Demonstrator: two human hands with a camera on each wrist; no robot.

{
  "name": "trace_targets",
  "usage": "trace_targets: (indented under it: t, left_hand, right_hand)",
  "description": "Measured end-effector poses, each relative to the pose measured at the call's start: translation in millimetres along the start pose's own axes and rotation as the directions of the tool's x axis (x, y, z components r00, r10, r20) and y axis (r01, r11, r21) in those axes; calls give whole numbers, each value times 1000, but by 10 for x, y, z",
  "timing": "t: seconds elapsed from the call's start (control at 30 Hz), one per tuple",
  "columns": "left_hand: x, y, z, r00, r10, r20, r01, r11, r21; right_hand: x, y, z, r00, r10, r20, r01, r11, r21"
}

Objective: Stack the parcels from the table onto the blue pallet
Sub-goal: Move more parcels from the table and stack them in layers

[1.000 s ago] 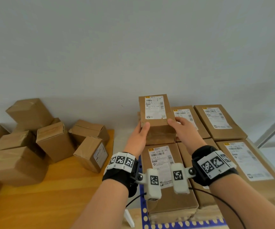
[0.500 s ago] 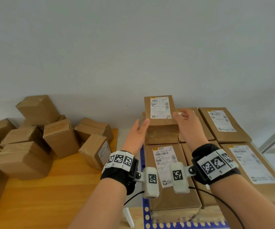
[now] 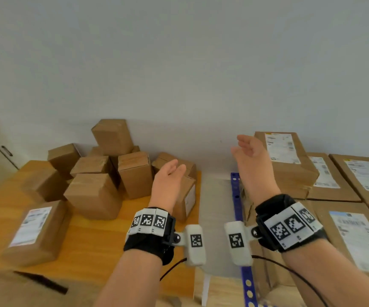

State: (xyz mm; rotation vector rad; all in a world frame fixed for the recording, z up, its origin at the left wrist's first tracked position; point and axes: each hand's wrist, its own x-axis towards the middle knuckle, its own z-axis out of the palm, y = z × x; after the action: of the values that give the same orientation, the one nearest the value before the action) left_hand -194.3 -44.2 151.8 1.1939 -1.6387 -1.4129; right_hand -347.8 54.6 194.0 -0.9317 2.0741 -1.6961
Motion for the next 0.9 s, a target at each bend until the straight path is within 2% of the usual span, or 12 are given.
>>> trace_targets:
  t: [0.37,0.5,0.6,0.7,0.9]
  left_hand:
    - [469,-675,-2026,978,13,-207,57,943,328]
    - [653,-1003,-2591,960,6,-279,99,927,361]
    - [789,-1202,-2869,980,15,-196,78,887,456]
    - [897,-1343,-3017,994,-57,-97,97,868,487]
    - [954,-1545,-3118,984,-180,15,144,831,537]
  right_hand:
    - [-415,-178,1904,977,123,177,-112,991,-71]
    - [-580,-123,2535,945,172,279,-141,982,-127]
    - [-713,-90,2944,896,218,386,-152,969,-194]
    - [-822,-33,3278,850,252,462,-115,946,-304]
    - [-926,34,3705,773,358,524,-115,891,-439]
